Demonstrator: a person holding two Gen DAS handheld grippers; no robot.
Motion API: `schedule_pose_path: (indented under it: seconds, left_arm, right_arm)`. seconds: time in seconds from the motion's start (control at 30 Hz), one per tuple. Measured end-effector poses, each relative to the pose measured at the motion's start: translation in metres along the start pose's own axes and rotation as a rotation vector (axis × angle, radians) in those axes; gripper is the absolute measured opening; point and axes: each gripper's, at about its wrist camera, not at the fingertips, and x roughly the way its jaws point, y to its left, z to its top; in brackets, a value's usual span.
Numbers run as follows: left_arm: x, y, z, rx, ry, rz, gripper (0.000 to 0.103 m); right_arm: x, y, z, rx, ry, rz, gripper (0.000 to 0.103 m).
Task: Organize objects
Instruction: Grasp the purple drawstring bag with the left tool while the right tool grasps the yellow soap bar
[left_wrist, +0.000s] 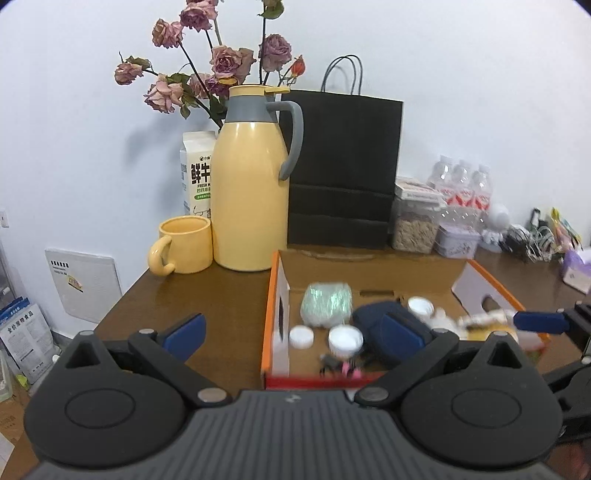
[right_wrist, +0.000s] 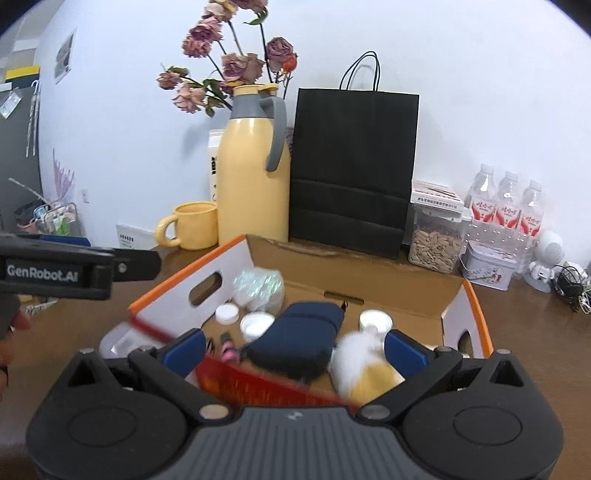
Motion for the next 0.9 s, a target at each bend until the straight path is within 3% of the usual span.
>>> schedule_pose_path:
  seconds: [0.4,0.63,0.9]
  left_arm:
    - [-0.047,0.008,-0.080,0.031,0.096,-0.023,0.103]
    - [-0.072,0.015,-0.110,0.010,0.137,-0.047,0.103]
    - [-0.088,-0.016,-0.126,0.141,0.147,-0.131,0.103]
  right_arm:
    - [-0.062,0.013,-0.067,0.008,0.023,0.013,0.103]
    - [-0.089,0.014,-0.109,0.046,0.029,-0.006,0.103]
    - [-0.117,0.027,-0.130,0.030,0.002,-0.061,0.103]
